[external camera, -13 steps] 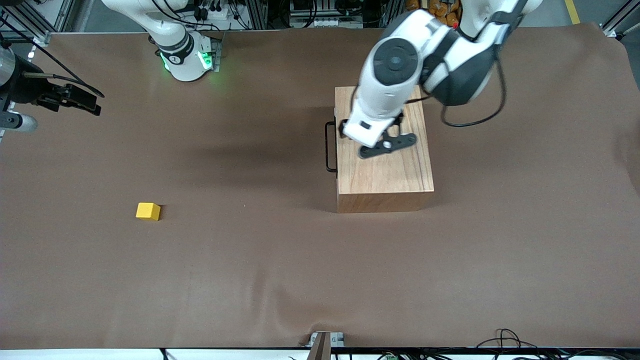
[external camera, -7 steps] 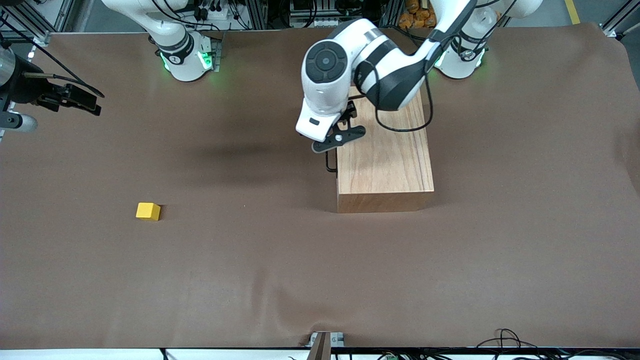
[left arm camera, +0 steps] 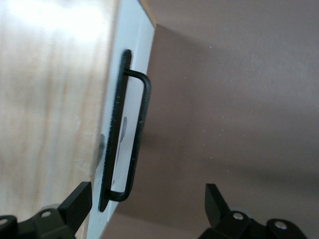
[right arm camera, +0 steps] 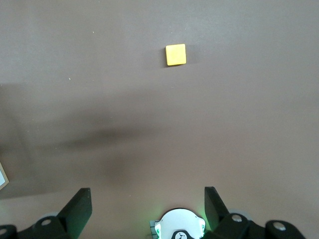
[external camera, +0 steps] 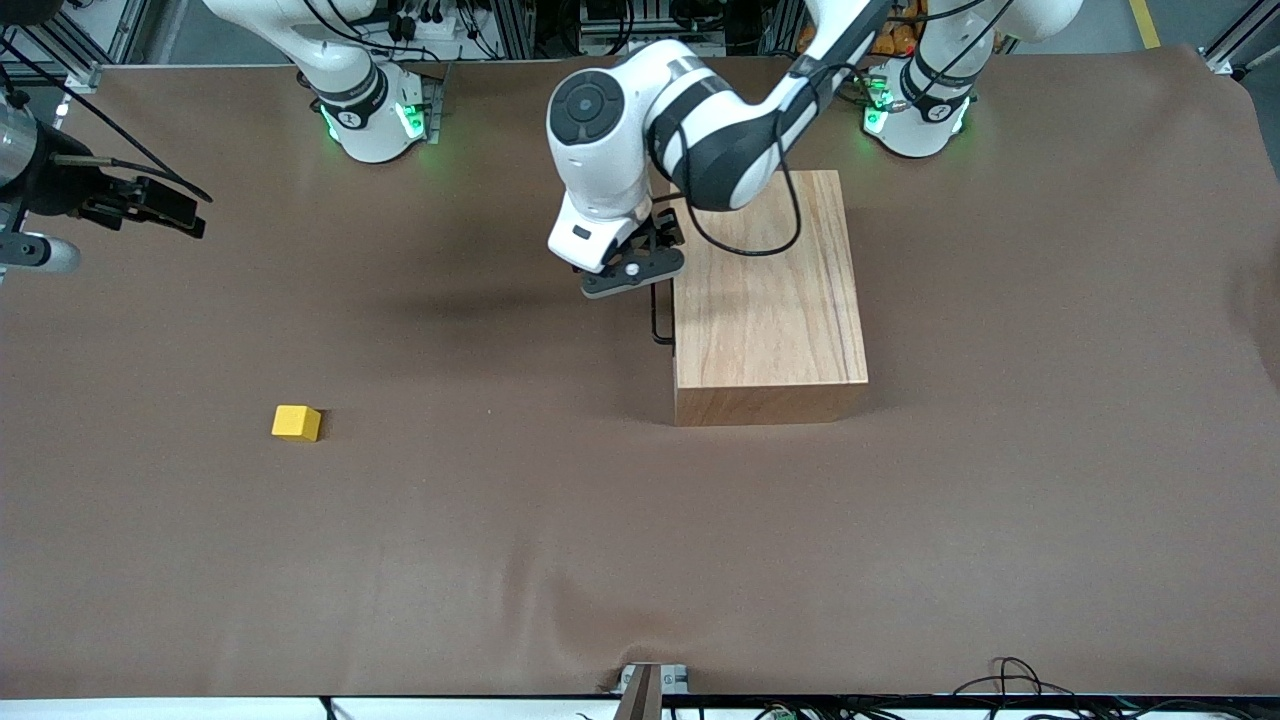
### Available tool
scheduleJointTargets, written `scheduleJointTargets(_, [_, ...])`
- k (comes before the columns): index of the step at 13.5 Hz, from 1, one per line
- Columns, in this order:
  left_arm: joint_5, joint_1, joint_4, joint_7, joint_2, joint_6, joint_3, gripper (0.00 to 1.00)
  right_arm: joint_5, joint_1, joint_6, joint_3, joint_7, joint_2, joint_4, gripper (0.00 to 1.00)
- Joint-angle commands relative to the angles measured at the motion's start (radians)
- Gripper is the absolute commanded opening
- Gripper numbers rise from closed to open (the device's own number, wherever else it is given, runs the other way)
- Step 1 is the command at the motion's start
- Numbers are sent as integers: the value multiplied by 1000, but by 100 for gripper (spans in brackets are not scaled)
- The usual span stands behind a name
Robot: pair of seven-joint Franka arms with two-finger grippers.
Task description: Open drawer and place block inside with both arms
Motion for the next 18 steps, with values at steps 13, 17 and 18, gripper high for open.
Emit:
scheduleJointTargets(13, [105, -56, 24, 139, 106, 20, 14, 100, 5, -12, 74, -5, -1, 32, 3, 100])
scheduleJointTargets(17, [117, -62, 24, 136, 129, 20, 14, 100, 3, -17, 13, -7, 8, 26, 53, 100])
scheduleJointTargets(18, [119, -63, 24, 137, 135, 20, 14, 100, 2, -23, -38, -7, 13, 29, 82, 100])
